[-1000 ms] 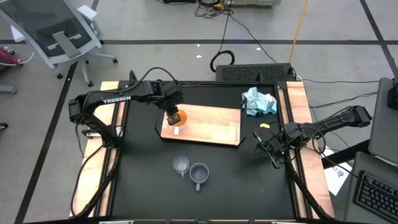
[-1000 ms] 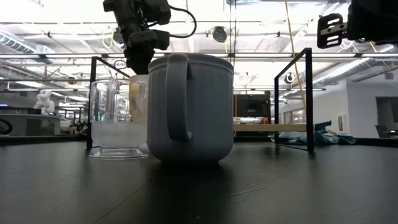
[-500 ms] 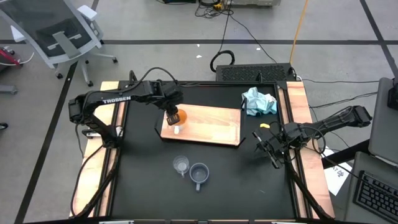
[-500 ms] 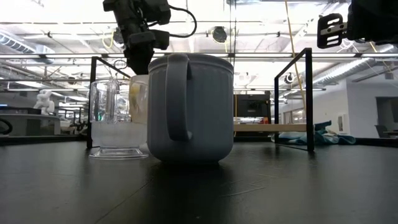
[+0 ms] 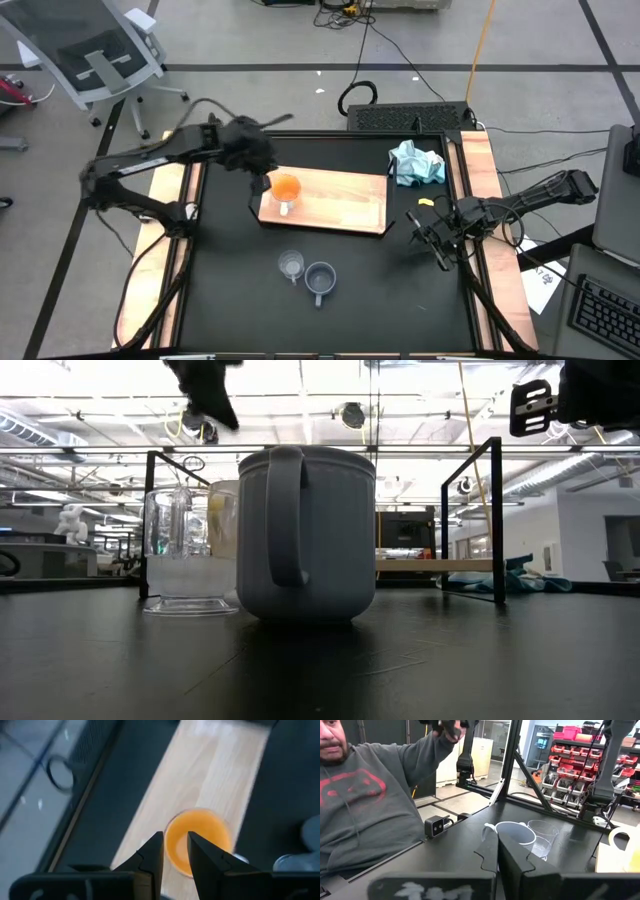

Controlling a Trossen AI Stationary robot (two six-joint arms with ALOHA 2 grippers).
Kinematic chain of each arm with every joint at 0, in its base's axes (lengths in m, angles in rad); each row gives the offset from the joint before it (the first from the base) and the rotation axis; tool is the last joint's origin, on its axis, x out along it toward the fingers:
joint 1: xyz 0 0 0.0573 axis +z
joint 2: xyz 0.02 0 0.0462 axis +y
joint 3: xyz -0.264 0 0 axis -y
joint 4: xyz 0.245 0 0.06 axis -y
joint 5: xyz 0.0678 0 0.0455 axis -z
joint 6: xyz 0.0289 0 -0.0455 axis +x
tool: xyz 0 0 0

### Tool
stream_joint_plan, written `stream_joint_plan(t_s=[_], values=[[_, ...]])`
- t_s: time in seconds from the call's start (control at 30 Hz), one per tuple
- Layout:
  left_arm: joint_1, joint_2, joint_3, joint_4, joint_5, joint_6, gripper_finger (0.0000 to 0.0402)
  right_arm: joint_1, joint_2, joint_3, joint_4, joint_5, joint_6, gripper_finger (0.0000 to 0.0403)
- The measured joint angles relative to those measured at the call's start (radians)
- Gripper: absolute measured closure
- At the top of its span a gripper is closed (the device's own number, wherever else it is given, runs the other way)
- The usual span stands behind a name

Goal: Stack small to large cups/mugs on shelf
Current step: Put the gray mug on the shelf

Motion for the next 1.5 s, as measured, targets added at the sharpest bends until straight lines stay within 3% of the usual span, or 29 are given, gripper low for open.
stream_joint_plan(t_s=[0.17, 0.33, 0.53, 0.63, 1.03, 1.5], values=[[-0.074, -0.129, 0.035, 0.014, -0.060, -0.046, 0.0313, 0.000, 0.000, 0.000, 0.000, 0.000, 0.000, 0.0403], [-0.162, -0.248, 0.038, -0.017, -0.055, -0.056, 0.0318, 0.000, 0.000, 0.000, 0.000, 0.000, 0.000, 0.0403], [-0.313, -0.363, -0.003, -0.023, -0.177, -0.075, 0.0391, 0.000, 0.000, 0.000, 0.000, 0.000, 0.000, 0.0403], [-0.386, -0.408, -0.065, -0.006, -0.270, -0.093, 0.0395, 0.000, 0.000, 0.000, 0.000, 0.000, 0.000, 0.0403], [-0.598, -0.699, -0.494, 0.428, -0.421, -0.024, 0.0400, 0.000, 0.000, 0.000, 0.000, 0.000, 0.007, 0.0403], [-0.625, -1.118, -1.000, 0.866, -0.501, 0.042, 0.0401, 0.000, 0.000, 0.000, 0.000, 0.000, 0.006, 0.0403]])
